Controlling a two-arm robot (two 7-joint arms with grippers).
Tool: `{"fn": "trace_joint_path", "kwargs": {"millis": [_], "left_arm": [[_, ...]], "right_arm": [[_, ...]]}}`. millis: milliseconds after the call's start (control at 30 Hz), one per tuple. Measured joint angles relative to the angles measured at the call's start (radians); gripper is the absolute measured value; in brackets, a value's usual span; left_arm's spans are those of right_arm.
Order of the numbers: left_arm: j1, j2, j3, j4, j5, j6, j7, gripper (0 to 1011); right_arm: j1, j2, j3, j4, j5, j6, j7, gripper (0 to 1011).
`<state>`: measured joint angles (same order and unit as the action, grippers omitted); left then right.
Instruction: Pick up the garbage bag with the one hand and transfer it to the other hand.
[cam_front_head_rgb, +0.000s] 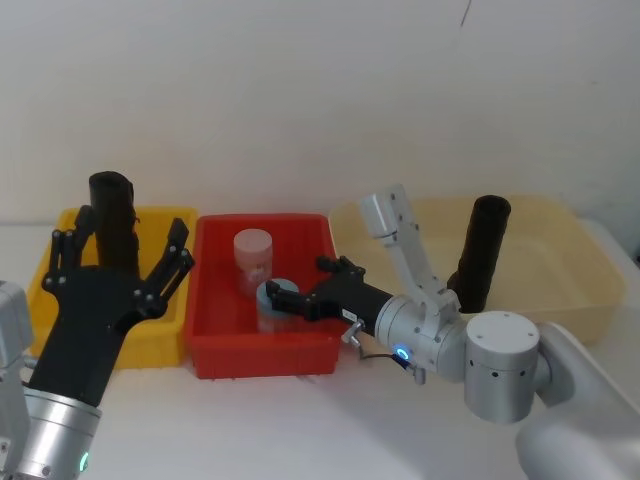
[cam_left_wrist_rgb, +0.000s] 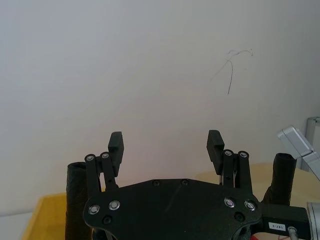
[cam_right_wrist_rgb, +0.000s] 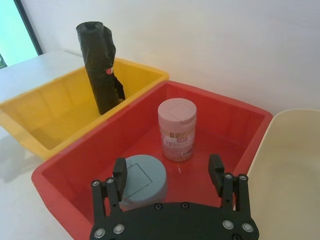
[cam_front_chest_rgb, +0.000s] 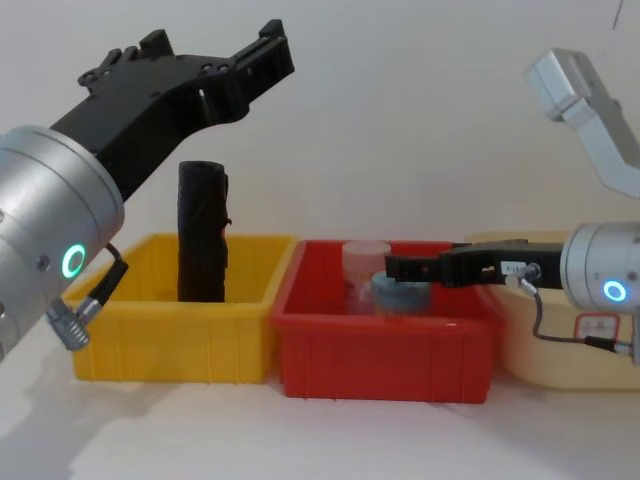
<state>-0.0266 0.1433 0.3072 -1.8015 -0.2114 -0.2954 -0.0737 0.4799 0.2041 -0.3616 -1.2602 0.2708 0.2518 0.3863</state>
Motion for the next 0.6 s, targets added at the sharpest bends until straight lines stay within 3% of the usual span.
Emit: {"fn": "trace_joint_path", "kwargs": {"millis": [600], "left_arm": [[0.0,0.0,0.0,0.0,0.0,0.0,0.0,1001]], "right_arm": [[-0.008,0.009,-0.006,-0.028,0.025,0.0,0.0,1001]]}}
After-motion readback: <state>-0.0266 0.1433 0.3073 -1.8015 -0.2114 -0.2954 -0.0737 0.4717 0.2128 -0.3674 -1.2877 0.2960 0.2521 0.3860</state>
